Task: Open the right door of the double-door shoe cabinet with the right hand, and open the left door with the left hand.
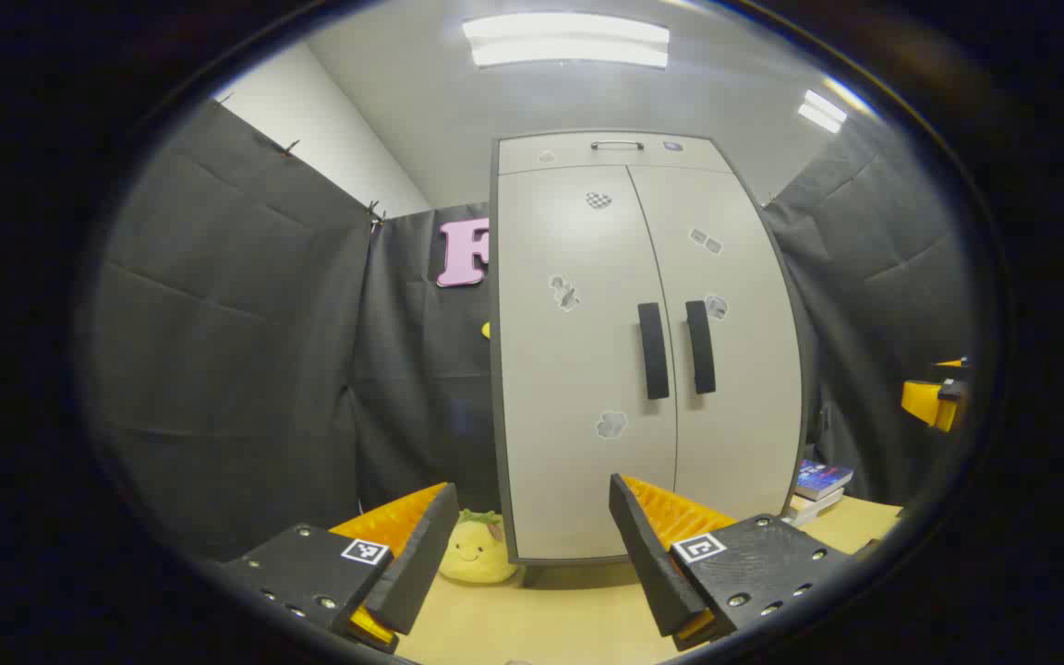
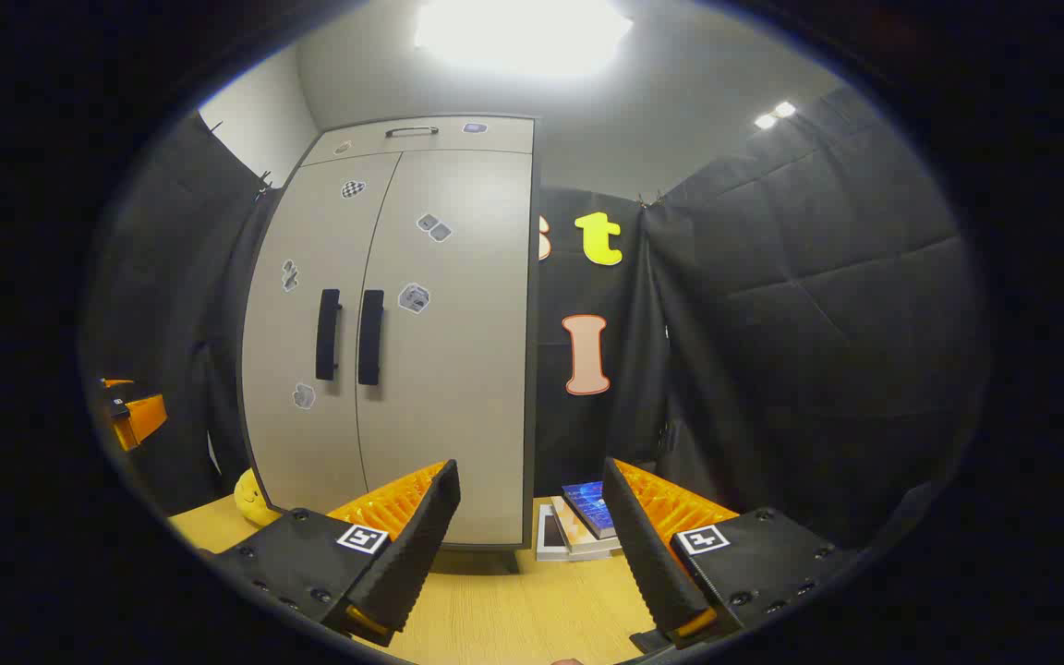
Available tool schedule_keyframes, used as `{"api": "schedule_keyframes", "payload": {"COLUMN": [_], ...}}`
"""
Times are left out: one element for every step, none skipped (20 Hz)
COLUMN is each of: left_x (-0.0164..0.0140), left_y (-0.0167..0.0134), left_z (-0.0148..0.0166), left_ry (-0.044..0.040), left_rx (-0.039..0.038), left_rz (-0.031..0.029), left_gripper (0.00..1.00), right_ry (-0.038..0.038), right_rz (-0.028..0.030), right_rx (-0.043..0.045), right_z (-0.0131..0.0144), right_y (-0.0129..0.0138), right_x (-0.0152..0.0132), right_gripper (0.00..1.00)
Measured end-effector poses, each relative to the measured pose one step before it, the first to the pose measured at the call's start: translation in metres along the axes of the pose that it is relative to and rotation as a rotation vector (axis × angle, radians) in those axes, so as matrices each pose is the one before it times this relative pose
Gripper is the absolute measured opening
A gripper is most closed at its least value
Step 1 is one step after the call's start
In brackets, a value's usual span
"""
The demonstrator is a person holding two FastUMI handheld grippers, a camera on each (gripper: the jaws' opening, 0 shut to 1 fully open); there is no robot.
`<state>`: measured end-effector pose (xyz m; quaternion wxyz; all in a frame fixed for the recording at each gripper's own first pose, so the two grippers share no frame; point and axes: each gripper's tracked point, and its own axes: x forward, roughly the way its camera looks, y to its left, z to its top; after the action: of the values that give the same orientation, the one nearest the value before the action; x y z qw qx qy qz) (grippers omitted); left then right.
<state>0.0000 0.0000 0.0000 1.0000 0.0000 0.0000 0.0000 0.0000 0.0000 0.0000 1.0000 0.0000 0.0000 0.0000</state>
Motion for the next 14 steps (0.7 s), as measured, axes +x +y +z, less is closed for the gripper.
{"api": "schedule_keyframes", "payload": {"left_x": [-0.00099,-0.00176,-0.00218,-0.00088,-0.00055,0.00009,-0.00118,-0.00026,-0.00049,0.00045,-0.00123,0.00024,-0.00095,-0.00024], "left_y": [-0.00121,-0.0007,0.00025,-0.00068,-0.00098,-0.00157,-0.0009,-0.00005,-0.00087,-0.00022,-0.00013,-0.00053,0.00087,0.00055], "left_z": [-0.00009,0.0008,-0.00027,0.00118,-0.00022,0.0003,0.00041,0.00162,0.00078,0.00061,-0.00041,0.00021,-0.00096,-0.00062], "left_ry": [-0.00129,-0.00191,-0.00196,-0.0016,-0.00037,-0.00063,-0.00184,-0.00246,-0.00151,-0.00124,-0.00025,0.00142,0.00281,0.00313], "left_rx": [0.00193,0.00222,0.00271,0.0037,0.00437,0.00338,0.00307,0.00286,0.00297,0.00353,0.00321,0.00212,0.00039,0.00074], "left_rz": [-0.00107,-0.00061,-0.00074,-0.00133,-0.00098,-0.00149,-0.00109,-0.00095,-0.00225,-0.00026,-0.00064,0.00056,0.00143,0.00281], "left_gripper": [0.94,0.94,0.94,0.95,0.94,0.94,0.94,0.94,0.95,0.94,0.94,0.95,0.95,0.95], "right_ry": [-0.00229,-0.00167,-0.00035,0.00089,0.00373,0.00291,0.00269,0.00103,0.00027,0.00038,0.00098,0.00014,0.00078,-0.00034], "right_rz": [-0.00077,-0.00083,-0.00059,-0.00179,-0.00179,-0.00067,-0.00109,-0.00111,-0.00075,-0.00021,0.00161,0.00303,0.00382,0.00278], "right_rx": [-0.00166,-0.00122,0.00017,0.00054,0.0001,0.00195,0.00359,0.00346,0.00249,0.00168,0.00083,-0.00034,-0.00499,-0.00898], "right_z": [0.00074,-0.00042,-0.00027,-0.00186,-0.00125,-0.00029,-0.00049,-0.00057,0.00035,-0.0006,0.00052,-0.00042,0.00029,0.00025], "right_y": [0.0003,-0.00002,-0.00015,-0.00126,-0.00051,-0.00092,-0.00071,-0.00069,0.00012,-0.00013,0.0004,0.00073,0.00051,0.00026], "right_x": [-0.00071,-0.00092,-0.00029,-0.00006,-0.0002,0.00109,0.00015,-0.00025,0.0009,0.00099,0.00129,0.00073,0.00146,0.00213], "right_gripper": [0.97,0.96,0.97,0.97,0.97,0.96,0.96,0.97,0.97,0.97,0.97,0.96,0.97,0.97]}}
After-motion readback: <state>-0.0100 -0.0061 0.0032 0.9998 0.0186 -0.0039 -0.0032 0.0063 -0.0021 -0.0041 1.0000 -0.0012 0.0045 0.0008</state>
